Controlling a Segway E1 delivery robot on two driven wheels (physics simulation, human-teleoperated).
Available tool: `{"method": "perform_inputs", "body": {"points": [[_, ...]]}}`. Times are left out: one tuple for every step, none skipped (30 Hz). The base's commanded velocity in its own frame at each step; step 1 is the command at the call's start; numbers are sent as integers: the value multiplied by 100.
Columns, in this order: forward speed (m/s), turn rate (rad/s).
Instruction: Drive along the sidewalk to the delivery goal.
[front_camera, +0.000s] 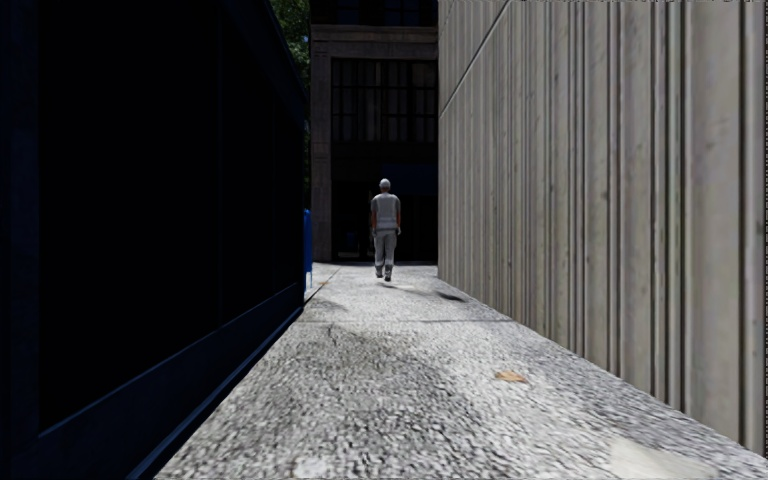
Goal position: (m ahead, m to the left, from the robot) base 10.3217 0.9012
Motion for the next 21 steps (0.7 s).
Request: {"method": "perform_inputs", "body": {"points": [[200, 0], [200, 0], [200, 0], [200, 0], [200, 0], [200, 0], [200, 0], [200, 0], [200, 0], [200, 0], [200, 0], [200, 0], [200, 0], [200, 0], [200, 0], [200, 0], [200, 0], [200, 0], [200, 0], [200, 0], [200, 0]]}}
